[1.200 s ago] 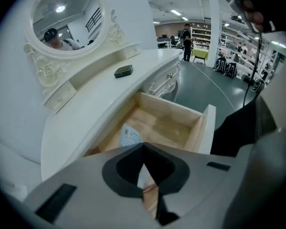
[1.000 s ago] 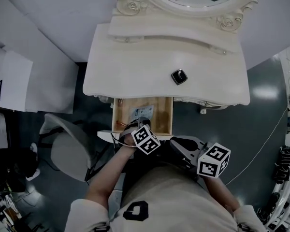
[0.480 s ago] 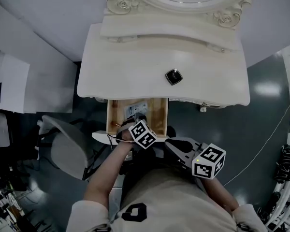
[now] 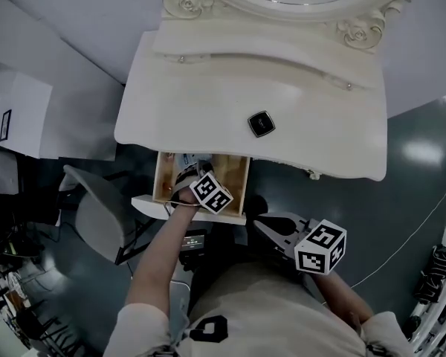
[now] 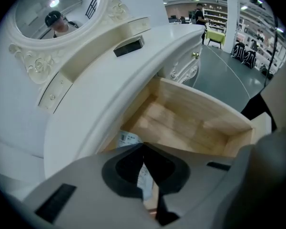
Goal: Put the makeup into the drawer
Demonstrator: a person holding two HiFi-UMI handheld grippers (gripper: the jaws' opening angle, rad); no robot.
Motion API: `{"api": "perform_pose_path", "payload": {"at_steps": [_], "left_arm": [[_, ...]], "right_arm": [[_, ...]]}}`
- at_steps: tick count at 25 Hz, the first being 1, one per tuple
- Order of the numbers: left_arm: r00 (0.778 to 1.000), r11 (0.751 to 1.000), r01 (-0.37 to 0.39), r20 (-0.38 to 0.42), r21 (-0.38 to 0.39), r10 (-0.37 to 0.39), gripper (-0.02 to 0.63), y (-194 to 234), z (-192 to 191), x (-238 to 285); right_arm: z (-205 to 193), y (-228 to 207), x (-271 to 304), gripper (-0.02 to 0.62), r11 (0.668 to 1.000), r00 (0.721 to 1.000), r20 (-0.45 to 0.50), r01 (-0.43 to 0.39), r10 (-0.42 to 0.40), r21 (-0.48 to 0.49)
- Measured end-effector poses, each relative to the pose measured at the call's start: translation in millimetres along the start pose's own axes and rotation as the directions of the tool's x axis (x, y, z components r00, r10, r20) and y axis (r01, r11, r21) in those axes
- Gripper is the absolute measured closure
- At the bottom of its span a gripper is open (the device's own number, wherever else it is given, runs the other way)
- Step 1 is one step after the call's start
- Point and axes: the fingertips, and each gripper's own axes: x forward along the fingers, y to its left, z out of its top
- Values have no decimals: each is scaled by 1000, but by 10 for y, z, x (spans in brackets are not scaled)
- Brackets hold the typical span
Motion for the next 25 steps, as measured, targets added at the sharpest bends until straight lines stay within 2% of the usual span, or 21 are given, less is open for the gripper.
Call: {"api": "perform_pose_path", "payload": {"at_steps": [6,9,10,11,12,13,17,25], "left_arm": [[998,991,-49,-48,-124,44,552,241,-71,167],[998,989,-63,-35,-136,59,551,284,-89,199],[998,988,-60,-30,-141,56,522,266,-92,198],[998,987,-55,-27,-149,52,453,241,-97,192],[999,986,-51,-24,-160,48,411,221,-102,180],[999,984,-48,-20,-171,46,402,213,-105,165],[999,974,-42,16,-222,46,370,261,-96,32],[991,958,-24,118,-284,60,370,345,-126,-498]], "right_arm": [[78,-160,-217,566,1000,1000,-4,16,-16,2],[51,-217,-266,566,1000,1000,-11,29,-29,-1],[39,-229,-279,566,999,999,-12,32,-32,0],[30,-234,-287,566,999,999,-14,34,-34,1],[28,-233,-287,566,999,999,-17,34,-34,1],[32,-224,-278,566,1000,999,-20,30,-30,-3],[59,-127,-164,566,999,999,-35,-4,3,-37],[88,63,8,566,996,999,-39,-27,24,-89]]}}
